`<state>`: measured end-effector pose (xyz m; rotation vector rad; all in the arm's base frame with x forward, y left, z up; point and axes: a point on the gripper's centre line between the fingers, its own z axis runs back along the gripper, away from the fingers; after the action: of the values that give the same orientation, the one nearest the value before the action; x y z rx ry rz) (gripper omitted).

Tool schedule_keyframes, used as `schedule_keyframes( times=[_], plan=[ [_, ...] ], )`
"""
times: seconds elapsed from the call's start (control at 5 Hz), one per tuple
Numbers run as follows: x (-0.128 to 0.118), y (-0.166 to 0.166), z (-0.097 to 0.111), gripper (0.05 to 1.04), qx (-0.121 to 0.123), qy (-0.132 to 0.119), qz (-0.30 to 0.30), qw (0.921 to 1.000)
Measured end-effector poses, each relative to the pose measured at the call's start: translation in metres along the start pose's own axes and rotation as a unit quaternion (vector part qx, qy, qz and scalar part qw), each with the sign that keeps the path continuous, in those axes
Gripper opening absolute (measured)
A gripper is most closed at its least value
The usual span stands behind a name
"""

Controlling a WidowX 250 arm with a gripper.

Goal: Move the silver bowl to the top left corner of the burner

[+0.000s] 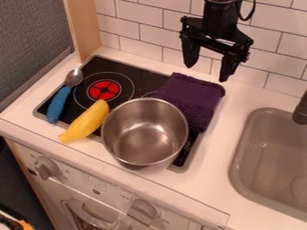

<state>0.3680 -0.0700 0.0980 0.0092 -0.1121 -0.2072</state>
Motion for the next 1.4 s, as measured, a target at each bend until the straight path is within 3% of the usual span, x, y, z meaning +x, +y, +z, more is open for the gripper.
schedule_keyframes(
  times=[0.2,0.4,0.6,0.8,1.0,1.2,1.4],
  plan=[
    [-0.008,0.000,-0.014,1.001,0.002,0.021,-0.003,0.9998],
    [-0.043,-0.007,-0.004,1.001,0.016,0.027,-0.039,0.9987],
    [-0.072,-0.010,0.018,1.001,0.010,-0.007,-0.056,0.9984],
    [-0.097,-0.015,0.022,1.001,0.010,-0.014,-0.064,0.9978],
    [-0.112,-0.017,-0.001,1.001,0.006,0.004,-0.062,0.9981],
    [-0.124,-0.041,-0.036,1.001,0.005,0.037,-0.088,0.9954],
    [-0.130,-0.051,-0.050,1.001,0.016,0.042,-0.094,0.9946]
  ],
)
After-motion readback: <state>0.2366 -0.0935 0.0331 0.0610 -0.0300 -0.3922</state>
